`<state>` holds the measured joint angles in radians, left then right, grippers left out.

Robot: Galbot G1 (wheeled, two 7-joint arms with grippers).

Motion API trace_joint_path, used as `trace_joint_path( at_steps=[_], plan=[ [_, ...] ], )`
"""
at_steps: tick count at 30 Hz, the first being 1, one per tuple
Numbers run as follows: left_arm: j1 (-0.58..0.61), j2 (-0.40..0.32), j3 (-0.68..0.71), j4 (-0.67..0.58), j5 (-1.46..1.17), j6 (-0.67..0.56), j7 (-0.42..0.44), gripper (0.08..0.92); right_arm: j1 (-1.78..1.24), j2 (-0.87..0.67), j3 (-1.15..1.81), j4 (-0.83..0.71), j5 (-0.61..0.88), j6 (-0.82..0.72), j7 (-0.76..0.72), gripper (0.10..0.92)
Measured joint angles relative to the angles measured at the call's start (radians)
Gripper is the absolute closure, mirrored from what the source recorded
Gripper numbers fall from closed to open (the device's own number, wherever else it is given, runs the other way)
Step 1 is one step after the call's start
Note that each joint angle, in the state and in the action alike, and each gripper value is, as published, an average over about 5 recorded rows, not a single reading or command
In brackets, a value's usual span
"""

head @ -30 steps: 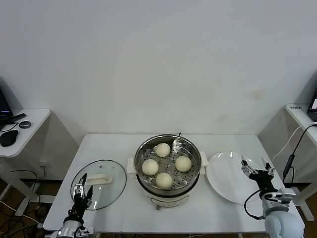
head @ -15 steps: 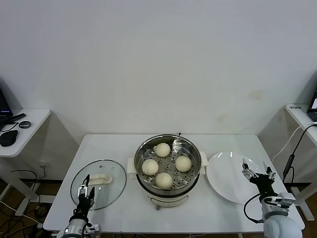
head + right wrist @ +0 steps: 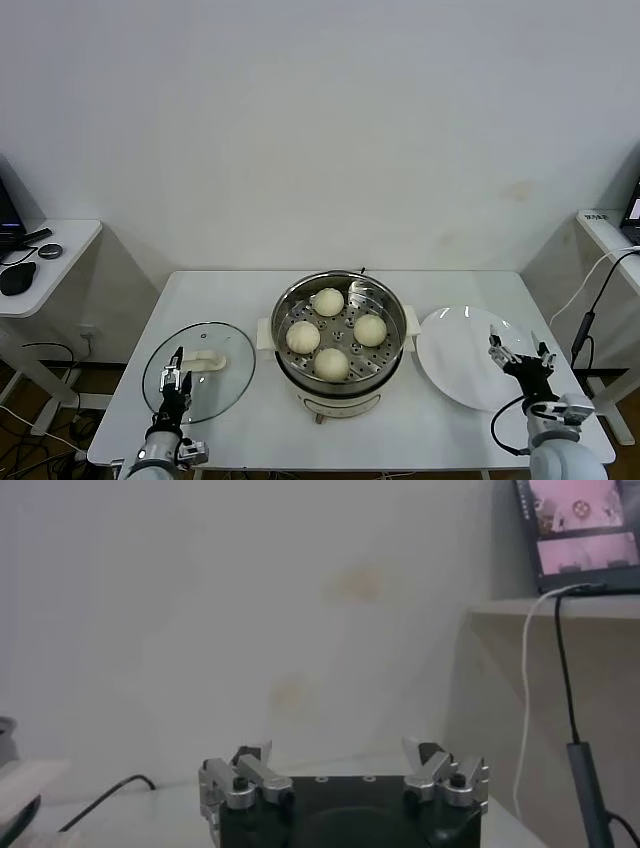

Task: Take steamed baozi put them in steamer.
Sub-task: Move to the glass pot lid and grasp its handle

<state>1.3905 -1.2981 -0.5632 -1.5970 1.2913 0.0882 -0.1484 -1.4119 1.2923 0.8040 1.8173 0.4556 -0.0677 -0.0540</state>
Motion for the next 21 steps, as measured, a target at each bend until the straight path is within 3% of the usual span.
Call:
trace_joint_path(
  at_steps=[21],
  plan=[
    [-0.115, 0.0, 0.02, 0.077, 0.005, 0.02, 0.029, 0.177, -0.007, 0.01, -0.001, -0.013, -0.019, 0.009, -0.001, 0.203]
  ],
)
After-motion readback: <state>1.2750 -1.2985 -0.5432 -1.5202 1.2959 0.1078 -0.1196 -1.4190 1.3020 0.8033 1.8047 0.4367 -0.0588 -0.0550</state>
